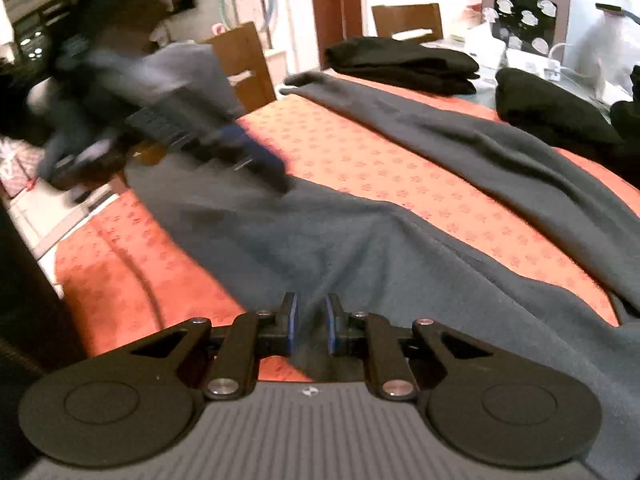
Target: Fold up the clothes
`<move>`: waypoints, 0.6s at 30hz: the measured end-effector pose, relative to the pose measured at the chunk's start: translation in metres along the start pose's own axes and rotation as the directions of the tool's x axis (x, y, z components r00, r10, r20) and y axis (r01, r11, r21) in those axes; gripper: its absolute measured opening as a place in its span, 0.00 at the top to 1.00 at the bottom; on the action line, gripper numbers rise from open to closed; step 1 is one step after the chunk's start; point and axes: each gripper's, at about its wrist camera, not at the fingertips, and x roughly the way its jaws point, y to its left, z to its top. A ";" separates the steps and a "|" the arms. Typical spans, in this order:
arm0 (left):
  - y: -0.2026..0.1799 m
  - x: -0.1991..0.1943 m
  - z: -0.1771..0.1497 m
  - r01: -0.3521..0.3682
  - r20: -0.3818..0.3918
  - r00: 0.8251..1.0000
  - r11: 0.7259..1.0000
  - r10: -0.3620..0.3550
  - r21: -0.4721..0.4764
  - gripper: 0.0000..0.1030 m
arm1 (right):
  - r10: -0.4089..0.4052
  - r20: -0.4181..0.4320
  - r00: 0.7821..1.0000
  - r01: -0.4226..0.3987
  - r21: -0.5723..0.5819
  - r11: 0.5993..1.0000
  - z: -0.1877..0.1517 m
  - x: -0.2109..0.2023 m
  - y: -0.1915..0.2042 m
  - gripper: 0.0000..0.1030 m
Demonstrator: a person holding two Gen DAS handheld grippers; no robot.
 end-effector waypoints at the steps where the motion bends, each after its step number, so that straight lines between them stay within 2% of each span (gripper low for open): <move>1: 0.000 0.001 -0.008 -0.013 -0.013 1.000 1.000 0.013 -0.012 0.75 | -0.013 -0.002 1.000 0.013 0.005 1.000 0.001 0.004 0.000 0.83; 3: 0.004 0.001 -0.017 -0.065 -0.020 0.998 0.997 0.065 -0.034 0.80 | -0.020 -0.020 1.000 0.021 0.011 1.000 -0.001 0.010 0.000 0.83; 5: 0.010 0.000 -0.025 -0.129 -0.018 0.992 0.990 0.129 -0.054 0.90 | -0.034 -0.046 0.998 0.034 0.007 0.999 -0.007 0.014 0.001 0.82; 7: 0.016 -0.005 -0.029 -0.181 -0.020 0.983 0.980 0.180 -0.084 0.93 | -0.025 -0.063 0.998 0.026 0.001 1.000 -0.015 0.008 0.003 0.80; 9: 0.020 -0.011 -0.030 -0.203 -0.030 0.979 0.974 0.201 -0.099 0.94 | -0.017 -0.084 0.996 0.017 0.002 1.000 -0.021 -0.001 0.003 0.80; 11: 0.020 -0.017 -0.029 -0.189 -0.027 0.982 0.976 0.187 -0.109 0.94 | -0.014 -0.112 0.994 0.016 0.017 1.000 -0.023 -0.011 0.000 0.80; 13: 0.017 -0.022 -0.026 -0.166 -0.015 0.986 0.980 0.165 -0.111 0.90 | -0.044 -0.088 0.995 0.049 0.055 0.997 -0.024 -0.024 -0.009 0.80; 16: 0.009 -0.015 -0.014 -0.132 0.006 0.991 0.986 0.133 -0.099 0.86 | -0.143 -0.039 0.989 0.147 0.107 0.983 -0.019 -0.035 -0.031 0.79; 18: -0.002 -0.005 -0.001 -0.110 0.021 0.993 0.991 0.112 -0.077 0.83 | -0.217 -0.033 0.976 0.220 0.148 0.964 -0.017 -0.031 -0.048 0.77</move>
